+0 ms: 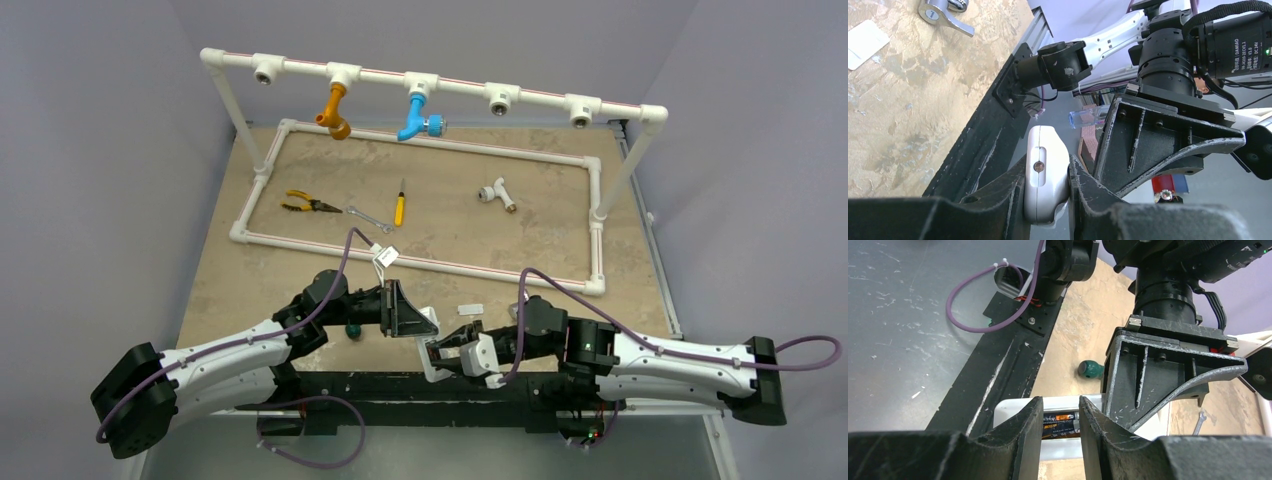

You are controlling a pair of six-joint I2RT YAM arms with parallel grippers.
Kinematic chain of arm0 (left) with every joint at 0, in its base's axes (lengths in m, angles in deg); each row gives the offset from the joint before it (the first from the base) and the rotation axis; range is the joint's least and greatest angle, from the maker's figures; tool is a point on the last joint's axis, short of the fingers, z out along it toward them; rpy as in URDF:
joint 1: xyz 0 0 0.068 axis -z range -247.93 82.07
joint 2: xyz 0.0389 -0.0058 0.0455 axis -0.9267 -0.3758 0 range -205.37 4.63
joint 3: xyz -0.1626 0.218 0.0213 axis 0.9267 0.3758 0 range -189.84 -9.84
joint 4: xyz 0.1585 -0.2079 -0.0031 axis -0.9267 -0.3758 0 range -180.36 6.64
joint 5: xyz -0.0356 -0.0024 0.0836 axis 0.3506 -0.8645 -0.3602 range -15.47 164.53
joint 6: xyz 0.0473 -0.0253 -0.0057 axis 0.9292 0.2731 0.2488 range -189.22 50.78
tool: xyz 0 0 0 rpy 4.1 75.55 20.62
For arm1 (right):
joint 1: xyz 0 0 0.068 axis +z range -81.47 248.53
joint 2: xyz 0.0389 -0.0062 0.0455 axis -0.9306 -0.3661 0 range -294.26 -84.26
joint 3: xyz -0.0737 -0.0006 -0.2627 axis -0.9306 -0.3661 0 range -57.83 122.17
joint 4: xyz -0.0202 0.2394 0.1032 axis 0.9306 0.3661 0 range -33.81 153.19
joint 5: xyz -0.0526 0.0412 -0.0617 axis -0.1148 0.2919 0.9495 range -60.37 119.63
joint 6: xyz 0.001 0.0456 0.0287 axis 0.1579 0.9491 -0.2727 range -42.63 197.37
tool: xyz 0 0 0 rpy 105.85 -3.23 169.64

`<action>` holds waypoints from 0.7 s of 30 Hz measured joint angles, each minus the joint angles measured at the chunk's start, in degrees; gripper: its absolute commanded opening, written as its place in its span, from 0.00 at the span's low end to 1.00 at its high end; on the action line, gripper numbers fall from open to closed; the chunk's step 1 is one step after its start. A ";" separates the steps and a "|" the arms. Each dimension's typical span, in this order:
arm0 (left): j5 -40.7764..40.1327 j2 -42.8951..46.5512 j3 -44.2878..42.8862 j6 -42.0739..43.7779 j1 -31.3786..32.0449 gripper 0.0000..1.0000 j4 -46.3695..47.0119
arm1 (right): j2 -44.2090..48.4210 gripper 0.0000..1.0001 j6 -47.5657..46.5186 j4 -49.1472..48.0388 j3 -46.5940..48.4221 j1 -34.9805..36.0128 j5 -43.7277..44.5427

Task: Load the batteries into the remote control

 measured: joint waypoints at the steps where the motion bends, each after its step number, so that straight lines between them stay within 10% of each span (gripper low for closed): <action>1: 0.00 0.00 0.00 0.00 0.00 0.00 0.00 | -0.11 0.30 0.00 -0.09 0.00 -0.09 0.00; 21: 0.42 0.00 0.00 0.02 0.00 0.00 0.02 | 0.02 0.25 0.31 -1.31 -0.87 -3.52 0.04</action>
